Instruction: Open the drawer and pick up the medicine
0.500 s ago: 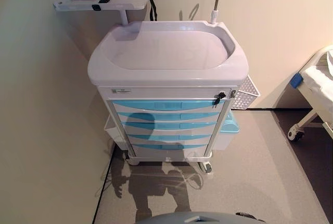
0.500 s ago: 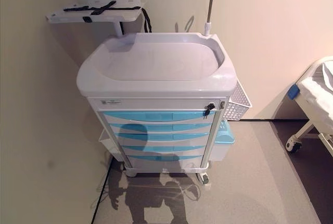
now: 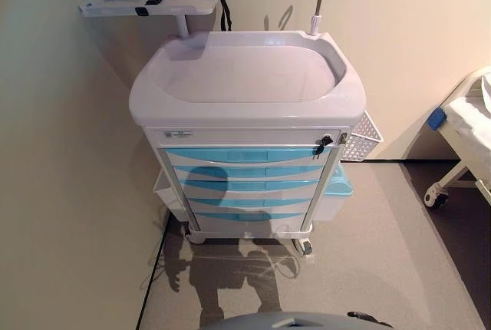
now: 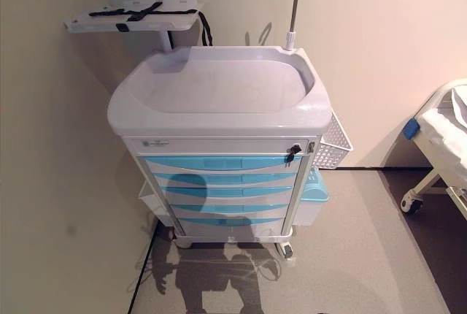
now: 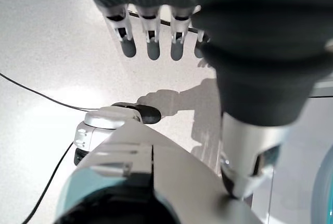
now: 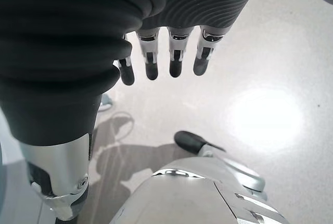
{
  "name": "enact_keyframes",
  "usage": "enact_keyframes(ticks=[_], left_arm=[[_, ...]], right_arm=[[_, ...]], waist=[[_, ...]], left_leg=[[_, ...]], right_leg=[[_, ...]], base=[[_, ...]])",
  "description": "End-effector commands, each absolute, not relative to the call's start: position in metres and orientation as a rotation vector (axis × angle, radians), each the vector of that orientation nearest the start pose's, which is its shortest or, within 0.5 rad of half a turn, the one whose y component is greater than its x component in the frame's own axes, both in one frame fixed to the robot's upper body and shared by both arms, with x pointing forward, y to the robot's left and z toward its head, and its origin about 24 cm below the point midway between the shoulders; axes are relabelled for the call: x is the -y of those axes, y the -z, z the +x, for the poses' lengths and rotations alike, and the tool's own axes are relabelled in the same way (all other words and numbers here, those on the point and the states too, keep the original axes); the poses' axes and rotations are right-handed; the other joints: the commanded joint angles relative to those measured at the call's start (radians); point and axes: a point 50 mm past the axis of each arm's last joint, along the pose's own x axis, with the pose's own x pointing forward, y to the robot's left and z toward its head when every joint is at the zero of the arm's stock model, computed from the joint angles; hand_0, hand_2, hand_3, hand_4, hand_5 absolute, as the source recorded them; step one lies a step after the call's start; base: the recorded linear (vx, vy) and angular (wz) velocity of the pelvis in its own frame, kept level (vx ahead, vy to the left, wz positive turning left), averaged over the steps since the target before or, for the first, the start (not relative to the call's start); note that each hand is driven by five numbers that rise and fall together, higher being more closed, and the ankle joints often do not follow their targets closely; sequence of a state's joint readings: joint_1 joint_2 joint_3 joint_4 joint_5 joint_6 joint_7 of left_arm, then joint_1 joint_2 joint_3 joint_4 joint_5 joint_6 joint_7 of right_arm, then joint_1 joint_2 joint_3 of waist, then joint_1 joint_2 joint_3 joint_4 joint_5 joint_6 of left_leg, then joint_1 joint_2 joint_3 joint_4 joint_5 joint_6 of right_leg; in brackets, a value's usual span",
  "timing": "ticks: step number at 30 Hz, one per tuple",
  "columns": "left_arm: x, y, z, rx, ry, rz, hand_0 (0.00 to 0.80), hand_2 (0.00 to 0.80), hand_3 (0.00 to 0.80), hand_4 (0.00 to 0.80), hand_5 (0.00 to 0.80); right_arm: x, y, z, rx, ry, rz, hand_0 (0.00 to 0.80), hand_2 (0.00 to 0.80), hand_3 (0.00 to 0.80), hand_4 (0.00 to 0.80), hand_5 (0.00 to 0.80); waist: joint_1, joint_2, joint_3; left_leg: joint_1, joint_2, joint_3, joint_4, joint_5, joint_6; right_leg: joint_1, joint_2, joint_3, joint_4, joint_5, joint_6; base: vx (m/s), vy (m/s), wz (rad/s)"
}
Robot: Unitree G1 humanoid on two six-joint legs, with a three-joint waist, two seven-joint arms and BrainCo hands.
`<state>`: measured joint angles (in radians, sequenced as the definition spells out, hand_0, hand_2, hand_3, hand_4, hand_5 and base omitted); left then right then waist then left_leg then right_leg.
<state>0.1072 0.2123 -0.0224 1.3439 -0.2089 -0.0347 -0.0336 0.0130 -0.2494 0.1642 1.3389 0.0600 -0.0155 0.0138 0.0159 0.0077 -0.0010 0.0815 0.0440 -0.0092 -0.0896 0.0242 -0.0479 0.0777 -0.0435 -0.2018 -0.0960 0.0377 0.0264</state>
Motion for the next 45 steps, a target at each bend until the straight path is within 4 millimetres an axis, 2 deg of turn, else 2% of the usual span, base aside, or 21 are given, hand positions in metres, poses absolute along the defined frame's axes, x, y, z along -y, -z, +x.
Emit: enact_keyframes(ticks=[1,6,12,22,24,29,33,40,45], left_arm=[[-0.227,0.173,0.037,-1.360,-0.241,0.019,0.000,0.000,0.000,0.000,0.000],[-0.226,0.174,0.030,-1.377,-0.295,-0.041,0.000,0.000,0.000,0.000,0.000],[-0.227,0.173,0.032,-1.373,-0.294,-0.024,0.000,0.000,0.000,0.000,0.000],[-0.231,0.171,0.039,-1.280,-0.508,-0.203,0.000,0.000,0.000,0.000,0.000],[-0.232,0.171,0.044,-1.233,-0.585,-0.263,0.000,0.000,0.000,0.000,0.000],[-0.233,0.169,0.053,-1.183,-0.647,-0.318,0.000,0.000,0.000,0.000,0.000],[-0.236,0.166,0.068,-1.095,-0.765,-0.417,0.000,0.000,0.000,0.000,0.000],[-0.235,0.162,0.087,-0.999,-0.826,-0.530,0.000,0.000,0.000,0.000,0.000],[-0.230,0.158,0.110,-0.890,-0.872,-0.687,0.000,0.000,0.000,0.000,0.000]], right_arm=[[0.245,0.163,0.081,-1.305,0.082,-0.279,0.000,0.000,0.000,0.000,0.000],[0.245,0.163,0.079,-1.310,0.093,-0.271,0.000,0.000,0.000,0.000,0.000],[0.245,0.164,0.077,-1.314,0.104,-0.265,0.000,0.000,0.000,0.000,0.000],[0.241,0.166,0.068,-1.329,0.135,-0.235,0.000,0.000,0.000,0.000,0.000],[0.239,0.167,0.066,-1.327,0.142,-0.225,0.000,0.000,0.000,0.000,0.000],[0.238,0.167,0.065,-1.327,0.149,-0.225,0.000,0.000,0.000,0.000,0.000],[0.237,0.167,0.065,-1.324,0.152,-0.232,0.000,0.000,0.000,0.000,0.000],[0.237,0.167,0.066,-1.315,0.154,-0.240,0.000,0.000,0.000,0.000,0.000],[0.236,0.166,0.073,-1.300,0.149,-0.249,0.000,0.000,0.000,0.000,0.000]], waist=[[0.021,-0.047,-0.002],[0.021,-0.049,-0.004],[0.019,-0.051,-0.003],[0.024,-0.066,-0.005],[0.023,-0.072,-0.001],[0.020,-0.080,0.005],[0.014,-0.091,0.014],[0.009,-0.104,0.024],[0.002,-0.113,0.042]], left_leg=[[-0.004,-0.064,0.012,0.002,-0.050,0.033],[0.000,-0.065,0.014,0.002,-0.053,0.033],[0.003,-0.064,0.016,0.002,-0.056,0.033],[0.002,-0.060,0.015,0.002,-0.060,0.029],[0.001,-0.059,0.016,0.002,-0.061,0.028],[-0.007,-0.057,0.019,0.002,-0.060,0.027],[-0.023,-0.054,0.024,0.002,-0.059,0.025],[-0.043,-0.050,0.029,0.002,-0.058,0.023],[-0.061,-0.050,0.036,0.002,-0.061,0.025]], right_leg=[[0.010,-0.045,-0.013,0.015,-0.004,0.087],[0.014,-0.044,-0.014,0.014,-0.007,0.087],[0.018,-0.043,-0.010,0.014,-0.009,0.087],[0.019,-0.041,-0.013,0.009,-0.012,0.088],[0.016,-0.040,-0.010,0.009,-0.013,0.088],[0.007,-0.038,-0.006,0.009,-0.010,0.089],[-0.011,-0.037,-0.002,0.009,-0.007,0.090],[-0.032,-0.034,0.000,0.009,-0.005,0.092],[-0.053,-0.033,0.004,0.009,0.001,0.093]], base=[[0.000,0.000,0.00],[0.007,0.001,0.00],[0.000,0.000,0.00],[0.000,0.000,0.00],[0.000,0.000,0.00],[0.000,0.000,0.00],[0.000,0.000,0.00],[0.000,-0.001,-0.01],[0.006,0.010,-0.04]])
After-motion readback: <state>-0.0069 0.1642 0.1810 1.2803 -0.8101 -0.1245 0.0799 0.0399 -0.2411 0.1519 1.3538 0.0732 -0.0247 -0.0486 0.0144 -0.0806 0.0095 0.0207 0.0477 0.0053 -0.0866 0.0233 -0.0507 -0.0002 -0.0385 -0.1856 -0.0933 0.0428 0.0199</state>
